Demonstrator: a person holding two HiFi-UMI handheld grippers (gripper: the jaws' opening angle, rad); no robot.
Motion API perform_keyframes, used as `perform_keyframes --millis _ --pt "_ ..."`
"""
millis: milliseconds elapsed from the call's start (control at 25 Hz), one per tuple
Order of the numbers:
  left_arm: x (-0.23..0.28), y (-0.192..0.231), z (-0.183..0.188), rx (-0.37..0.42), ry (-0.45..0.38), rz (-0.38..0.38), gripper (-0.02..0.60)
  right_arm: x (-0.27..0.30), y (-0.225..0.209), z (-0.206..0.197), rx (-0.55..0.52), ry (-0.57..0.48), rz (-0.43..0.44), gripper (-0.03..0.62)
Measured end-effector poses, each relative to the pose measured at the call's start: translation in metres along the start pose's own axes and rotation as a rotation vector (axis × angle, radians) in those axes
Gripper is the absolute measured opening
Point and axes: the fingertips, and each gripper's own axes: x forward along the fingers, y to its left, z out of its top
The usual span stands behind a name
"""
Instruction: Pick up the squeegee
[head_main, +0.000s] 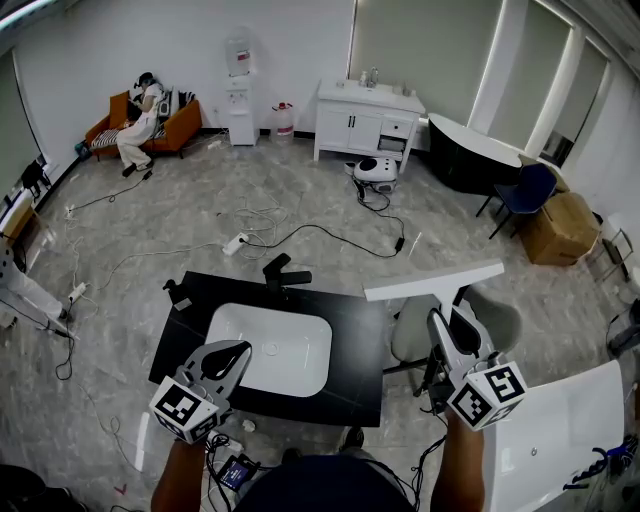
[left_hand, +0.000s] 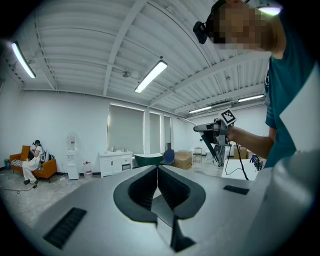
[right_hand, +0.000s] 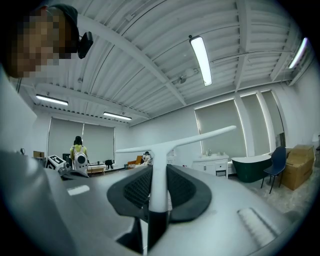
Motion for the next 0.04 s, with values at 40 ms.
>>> perform_keyframes --millis 40 --pt "0.0012 0.0002 0.0 0.001 0.003 0.003 0.006 0.0 -0.0013 -0.0006 0.0 0.001 -0.001 0.091"
